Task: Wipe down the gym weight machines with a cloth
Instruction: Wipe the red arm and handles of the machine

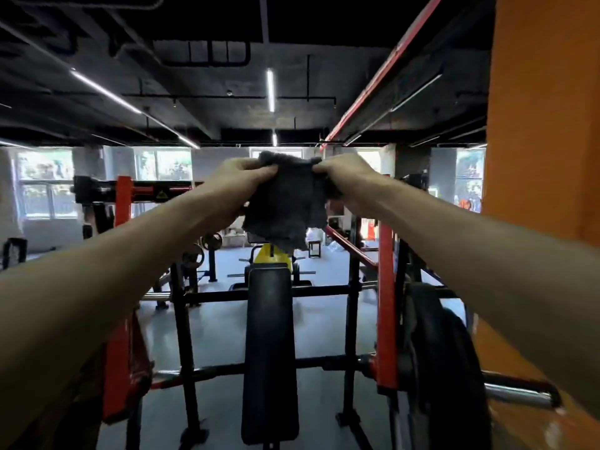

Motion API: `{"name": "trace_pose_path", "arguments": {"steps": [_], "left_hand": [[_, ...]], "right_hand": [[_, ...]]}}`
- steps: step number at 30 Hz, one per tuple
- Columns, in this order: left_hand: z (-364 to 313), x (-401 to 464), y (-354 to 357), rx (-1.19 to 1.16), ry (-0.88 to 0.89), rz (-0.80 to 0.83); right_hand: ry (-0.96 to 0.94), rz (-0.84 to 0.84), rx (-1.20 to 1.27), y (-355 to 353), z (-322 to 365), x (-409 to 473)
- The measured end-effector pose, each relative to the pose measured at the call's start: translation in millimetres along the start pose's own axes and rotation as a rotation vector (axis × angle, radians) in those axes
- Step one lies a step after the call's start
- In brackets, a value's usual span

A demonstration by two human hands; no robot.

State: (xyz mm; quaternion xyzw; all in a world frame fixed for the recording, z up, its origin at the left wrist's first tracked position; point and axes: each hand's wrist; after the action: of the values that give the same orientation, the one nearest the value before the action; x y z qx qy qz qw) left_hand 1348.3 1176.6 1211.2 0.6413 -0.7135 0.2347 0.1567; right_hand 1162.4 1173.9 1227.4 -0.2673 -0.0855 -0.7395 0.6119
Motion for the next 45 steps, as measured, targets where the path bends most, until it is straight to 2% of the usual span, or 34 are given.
{"name": "trace_pose_path", "arguments": {"steps": [6,10,16,22,26,29,34,39,43,45], "left_hand": [[-14,-5,70,0.035,-0.035,0.165],[-14,-12,137,0.062,-0.057,0.18],[-27,-7,234,0.166,-0.034,0.144],[-35,8,332,0.21,0.019,0.107],[-37,29,377,0.312,0.084,0.074],[-30,50,404,0.401,0.157,0.054],[16,95,448,0.484,0.167,0.077],[65,151,477,0.642,0.201,0.048],[99,200,472,0.746,0.136,0.024],[115,221,462,0.874,0.132,-0.007]], "right_hand": [[0.097,0.033,-0.049,-83,-10,-27],[0.124,0.031,-0.065,-135,-33,-36],[-0.022,-0.043,-0.191,-226,-62,-39],[0.064,-0.059,-0.058,-318,-101,-29],[0.074,0.015,0.124,-353,-117,-18],[0.029,0.091,0.161,-375,-137,-8],[0.141,0.126,0.265,-398,-198,36],[0.203,0.135,0.344,-411,-263,104],[0.306,0.042,0.33,-407,-299,172],[0.32,0.005,0.285,-402,-318,200]]}}
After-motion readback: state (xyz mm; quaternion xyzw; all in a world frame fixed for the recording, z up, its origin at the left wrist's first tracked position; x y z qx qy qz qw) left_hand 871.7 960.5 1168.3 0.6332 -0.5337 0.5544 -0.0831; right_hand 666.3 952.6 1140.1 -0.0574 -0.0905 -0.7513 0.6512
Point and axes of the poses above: each hand's wrist, its own x-axis towards the middle knuckle, its own y-axis out of the palm, z = x × y, and after that the axes turned 4 degrees about -x, right-handed
